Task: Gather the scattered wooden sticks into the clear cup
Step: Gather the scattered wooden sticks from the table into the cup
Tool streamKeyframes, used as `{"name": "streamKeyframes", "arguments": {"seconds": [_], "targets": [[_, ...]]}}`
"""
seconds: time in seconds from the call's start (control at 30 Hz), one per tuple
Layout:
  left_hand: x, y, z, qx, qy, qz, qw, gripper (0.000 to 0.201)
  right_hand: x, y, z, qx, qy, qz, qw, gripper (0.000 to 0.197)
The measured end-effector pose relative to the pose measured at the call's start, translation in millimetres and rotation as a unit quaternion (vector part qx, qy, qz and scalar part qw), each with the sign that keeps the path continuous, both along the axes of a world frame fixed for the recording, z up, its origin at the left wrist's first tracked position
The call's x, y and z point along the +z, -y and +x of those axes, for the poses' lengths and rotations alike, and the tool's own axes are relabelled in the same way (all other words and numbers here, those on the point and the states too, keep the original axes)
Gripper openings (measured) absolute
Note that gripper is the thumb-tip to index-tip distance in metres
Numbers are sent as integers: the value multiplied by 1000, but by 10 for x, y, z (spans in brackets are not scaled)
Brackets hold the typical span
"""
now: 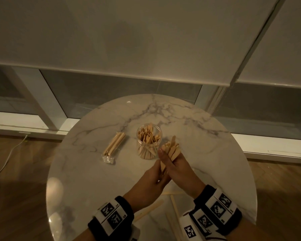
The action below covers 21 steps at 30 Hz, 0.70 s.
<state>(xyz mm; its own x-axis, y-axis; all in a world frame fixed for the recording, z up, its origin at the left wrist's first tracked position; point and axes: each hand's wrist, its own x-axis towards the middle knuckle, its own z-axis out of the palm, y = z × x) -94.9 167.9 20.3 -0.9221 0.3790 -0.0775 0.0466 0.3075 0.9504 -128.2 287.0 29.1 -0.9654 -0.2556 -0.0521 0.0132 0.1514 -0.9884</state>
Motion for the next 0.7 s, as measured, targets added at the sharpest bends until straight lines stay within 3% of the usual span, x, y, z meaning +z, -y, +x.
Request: {"name": "streamKeyframes", "arguments": {"seconds": [0.1, 0.27, 0.43, 0.53, 0.63, 0.7], "targets": [[-6, 10, -8, -16, -2, -3, 1000, 27, 81, 36, -13, 32, -23, -6, 999, 10], [-80, 102, -36, -25, -21, 22, 999, 51, 185, -38, -149, 68, 6, 21, 997, 6], [-144, 141, -115, 3, -55, -12, 998, 46, 243, -75, -325, 86, 12, 68, 994, 12], [-130, 150, -192, 89, -56, -37, 994, 32, 267, -53, -513, 50, -19, 58, 997, 10], [-151, 263, -340, 166, -44, -115, 978, 67, 305, -37, -832, -38, -69, 73, 994, 11], [-116, 327, -458, 186, -83, -161, 966, 76, 268, 9, -1039, -78, -96, 80, 989, 13]]}}
